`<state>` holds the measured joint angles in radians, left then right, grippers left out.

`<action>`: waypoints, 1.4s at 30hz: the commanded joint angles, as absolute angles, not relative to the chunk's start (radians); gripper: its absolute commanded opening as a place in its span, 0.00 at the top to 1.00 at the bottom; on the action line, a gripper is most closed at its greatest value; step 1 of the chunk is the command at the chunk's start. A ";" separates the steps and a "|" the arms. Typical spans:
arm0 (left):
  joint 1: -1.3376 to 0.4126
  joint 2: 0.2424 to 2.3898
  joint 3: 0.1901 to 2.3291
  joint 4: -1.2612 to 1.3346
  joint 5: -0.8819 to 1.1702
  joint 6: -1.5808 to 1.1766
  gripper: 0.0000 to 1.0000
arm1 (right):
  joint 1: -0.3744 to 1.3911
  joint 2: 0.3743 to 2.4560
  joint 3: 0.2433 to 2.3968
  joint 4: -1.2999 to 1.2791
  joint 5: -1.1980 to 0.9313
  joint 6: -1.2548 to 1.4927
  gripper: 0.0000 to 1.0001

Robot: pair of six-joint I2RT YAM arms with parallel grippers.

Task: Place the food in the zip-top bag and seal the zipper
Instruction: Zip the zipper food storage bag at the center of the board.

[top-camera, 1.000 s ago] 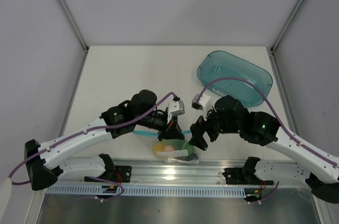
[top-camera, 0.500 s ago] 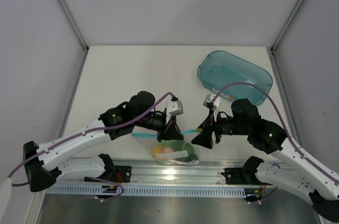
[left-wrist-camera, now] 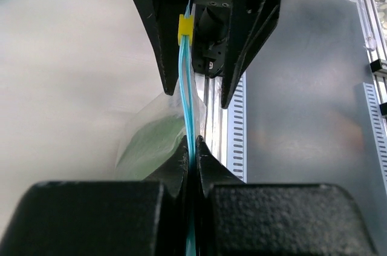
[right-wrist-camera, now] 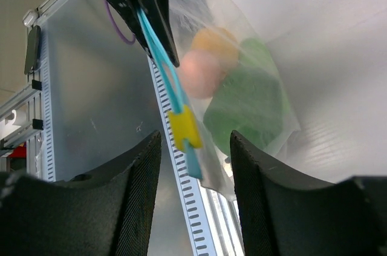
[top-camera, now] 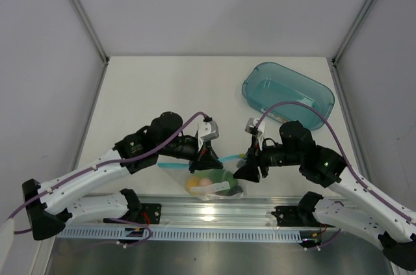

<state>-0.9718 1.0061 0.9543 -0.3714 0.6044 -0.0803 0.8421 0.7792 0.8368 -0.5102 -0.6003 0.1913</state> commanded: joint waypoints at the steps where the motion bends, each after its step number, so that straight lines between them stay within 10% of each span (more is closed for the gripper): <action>1: -0.963 0.965 0.957 -0.341 0.601 -0.086 1.00 | 0.839 0.770 0.839 -0.476 -0.612 0.199 0.49; 8: -0.962 0.962 0.948 -0.345 0.626 -0.089 0.99 | 0.838 0.776 0.847 -0.433 -0.618 0.198 0.60; 14: -0.962 0.950 0.948 -0.345 0.620 -0.087 1.00 | 0.836 0.813 0.870 -0.417 -0.626 0.193 1.00; 18: -0.959 0.942 0.948 -0.350 0.612 -0.086 0.97 | 0.833 0.815 0.865 -0.423 -0.612 0.195 1.00; 27: -0.959 0.972 0.988 -0.284 0.630 -0.118 0.41 | 0.831 0.776 0.838 -0.359 -0.652 0.219 1.00; 42: -0.959 1.022 1.011 -0.087 0.600 -0.216 0.61 | 0.836 0.795 0.810 -0.318 -0.687 0.242 1.00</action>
